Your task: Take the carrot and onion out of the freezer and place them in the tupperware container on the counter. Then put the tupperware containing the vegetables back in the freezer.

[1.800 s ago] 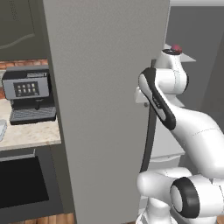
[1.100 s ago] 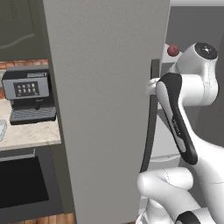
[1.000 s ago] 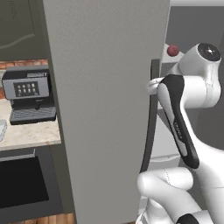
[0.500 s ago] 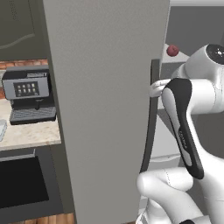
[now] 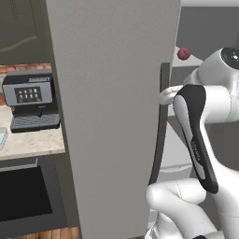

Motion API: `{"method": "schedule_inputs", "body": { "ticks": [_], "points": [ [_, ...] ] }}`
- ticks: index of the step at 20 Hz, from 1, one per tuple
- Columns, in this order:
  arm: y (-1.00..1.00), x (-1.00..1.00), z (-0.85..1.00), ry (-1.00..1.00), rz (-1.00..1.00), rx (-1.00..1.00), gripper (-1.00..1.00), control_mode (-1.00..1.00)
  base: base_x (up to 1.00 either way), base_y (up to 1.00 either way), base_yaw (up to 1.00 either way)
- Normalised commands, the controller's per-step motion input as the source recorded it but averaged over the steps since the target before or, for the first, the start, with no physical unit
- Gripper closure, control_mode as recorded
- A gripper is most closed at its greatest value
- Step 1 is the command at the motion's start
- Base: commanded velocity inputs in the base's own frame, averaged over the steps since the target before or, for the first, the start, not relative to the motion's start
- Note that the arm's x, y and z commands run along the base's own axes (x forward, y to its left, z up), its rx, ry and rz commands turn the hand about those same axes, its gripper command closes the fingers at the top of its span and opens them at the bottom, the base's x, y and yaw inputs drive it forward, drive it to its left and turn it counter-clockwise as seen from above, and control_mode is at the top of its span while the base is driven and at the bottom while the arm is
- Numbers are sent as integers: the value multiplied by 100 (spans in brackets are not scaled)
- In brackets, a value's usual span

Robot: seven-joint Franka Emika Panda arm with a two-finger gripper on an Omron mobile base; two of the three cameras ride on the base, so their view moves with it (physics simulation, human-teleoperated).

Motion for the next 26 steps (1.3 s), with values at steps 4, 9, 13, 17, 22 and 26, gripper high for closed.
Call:
{"method": "schedule_inputs", "body": {
  "ticks": [4, 9, 13, 17, 22, 26],
  "points": [
    [0, 0, 0, 0, 0, 0, -100, 100, -35, -15, 0],
    [0, 0, 0, 0, 0, 0, -100, 100, -14, -17, -2],
    [0, 0, 0, 0, 0, 0, -100, 100, 20, -19, -4],
    [0, 0, 0, 0, 0, 0, -100, 100, 34, -47, -1],
    [0, 0, 0, 0, 0, 0, -100, 100, 31, -52, 0],
    [0, 0, 0, 0, 0, 0, -100, 100, 32, -37, 0]
  ]
}}
